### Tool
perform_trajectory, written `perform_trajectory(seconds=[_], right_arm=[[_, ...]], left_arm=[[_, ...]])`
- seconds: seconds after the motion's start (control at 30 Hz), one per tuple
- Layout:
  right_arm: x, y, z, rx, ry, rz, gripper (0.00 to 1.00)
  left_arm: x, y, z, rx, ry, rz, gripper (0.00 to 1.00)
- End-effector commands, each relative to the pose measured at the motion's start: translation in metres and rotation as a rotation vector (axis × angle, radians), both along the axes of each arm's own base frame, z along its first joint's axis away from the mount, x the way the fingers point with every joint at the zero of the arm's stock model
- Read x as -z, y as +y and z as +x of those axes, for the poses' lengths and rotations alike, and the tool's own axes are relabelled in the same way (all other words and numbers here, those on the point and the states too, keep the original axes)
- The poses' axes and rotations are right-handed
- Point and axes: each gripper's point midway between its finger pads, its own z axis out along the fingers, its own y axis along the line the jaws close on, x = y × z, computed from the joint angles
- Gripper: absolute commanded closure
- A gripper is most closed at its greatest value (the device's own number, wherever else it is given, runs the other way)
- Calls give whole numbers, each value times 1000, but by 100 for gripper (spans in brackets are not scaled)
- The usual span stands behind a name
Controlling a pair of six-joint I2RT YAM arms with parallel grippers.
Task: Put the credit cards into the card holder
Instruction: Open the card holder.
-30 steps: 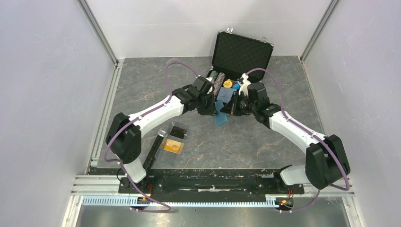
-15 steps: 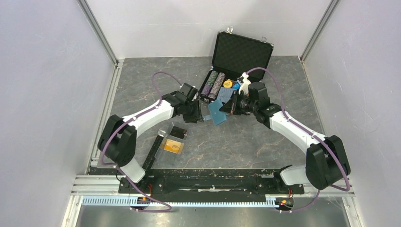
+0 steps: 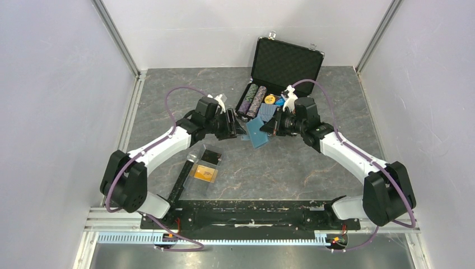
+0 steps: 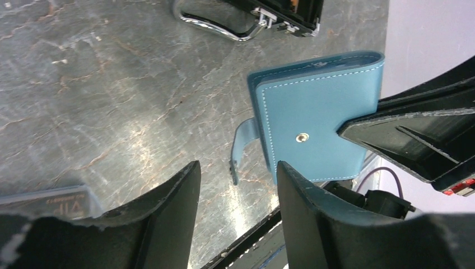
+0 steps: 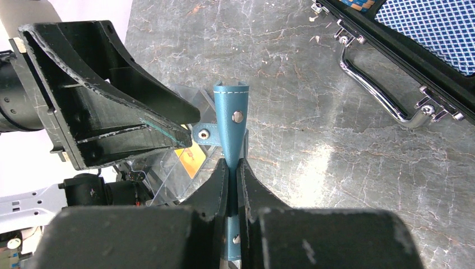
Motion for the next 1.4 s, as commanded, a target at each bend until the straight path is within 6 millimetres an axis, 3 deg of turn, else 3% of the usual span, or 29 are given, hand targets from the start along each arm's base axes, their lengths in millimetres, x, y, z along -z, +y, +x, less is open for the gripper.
perform_trajectory(seconds=[0.0,0.43,0.63,0.7,0.77,0.83,0.97,1.07,1.2,1.37], right_arm=[[-35,4,9,0,-95,53,100],[-35,3,9,1,-87,60,100],[-32,3,9,5,-74,62,100],[-33,4,9,3,-76,64,100],[-35,3,10,1,-84,65,92],[-41,0,14,-3,-111,60,75],[-62,-27,25,25,-188,43,29],[-92,-51,37,45,-309,20,5],[-134,-51,37,-52,-485,-1,2],[-167,-37,30,-177,-601,41,2]], left_arm=[[-7,-18,2,48,5,-86,44],[14,-25,4,65,40,-77,64],[5,-30,5,83,16,-105,95],[-2,-31,6,91,-2,-120,98],[-14,-31,7,102,-40,-126,98],[-33,-28,9,130,-99,-103,98],[-88,-17,6,268,-275,4,98],[-126,-10,-2,394,-384,75,98],[-167,-7,-16,539,-454,103,98],[-189,-4,-28,665,-451,134,98]])
